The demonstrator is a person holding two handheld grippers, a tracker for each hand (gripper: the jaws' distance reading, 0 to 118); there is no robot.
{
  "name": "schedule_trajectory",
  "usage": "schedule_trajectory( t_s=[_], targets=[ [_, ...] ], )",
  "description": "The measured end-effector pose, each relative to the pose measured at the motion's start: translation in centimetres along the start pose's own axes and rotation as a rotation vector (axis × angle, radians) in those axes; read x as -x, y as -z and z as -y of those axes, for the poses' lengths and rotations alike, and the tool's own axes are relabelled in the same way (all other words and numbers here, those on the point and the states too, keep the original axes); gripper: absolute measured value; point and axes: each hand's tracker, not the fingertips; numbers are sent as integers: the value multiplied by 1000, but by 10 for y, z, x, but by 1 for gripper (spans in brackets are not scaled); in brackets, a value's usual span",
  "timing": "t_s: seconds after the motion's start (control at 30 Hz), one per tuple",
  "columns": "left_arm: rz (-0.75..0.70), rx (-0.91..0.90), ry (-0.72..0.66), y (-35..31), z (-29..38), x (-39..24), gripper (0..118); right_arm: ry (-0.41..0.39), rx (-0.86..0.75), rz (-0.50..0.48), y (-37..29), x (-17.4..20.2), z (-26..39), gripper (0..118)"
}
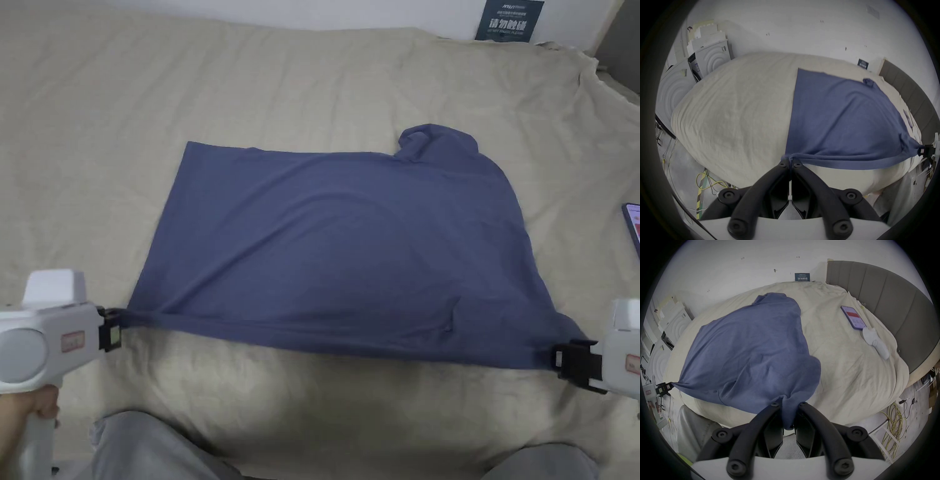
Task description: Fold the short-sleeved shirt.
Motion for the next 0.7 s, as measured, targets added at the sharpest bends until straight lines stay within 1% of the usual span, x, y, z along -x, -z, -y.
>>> schedule_trajectory(
  t_s=[0.13,0.23,0.33,0.47,0.57,0.7],
  targets=[
    [-8,-60,9,0,-39,-4,0,-18,-64,3,-10,5,-36,9],
    [-14,-83,12,10,-69,-13,0,-51,-114,52,-7,14,-71,9],
    [-43,-68,30,33,-96,-24,0,-52,-120,72,13,23,-109,9],
    [-68,-45,1,66,-126,-29,0,-73,-83,118,55,31,-152,9],
    [-96,-20,14,99,-143,-36,0,-5,-18,117,93,29,-175,9],
    [-136,16,90,141,-161,-54,0,34,31,149,136,29,-197,9]
  ],
)
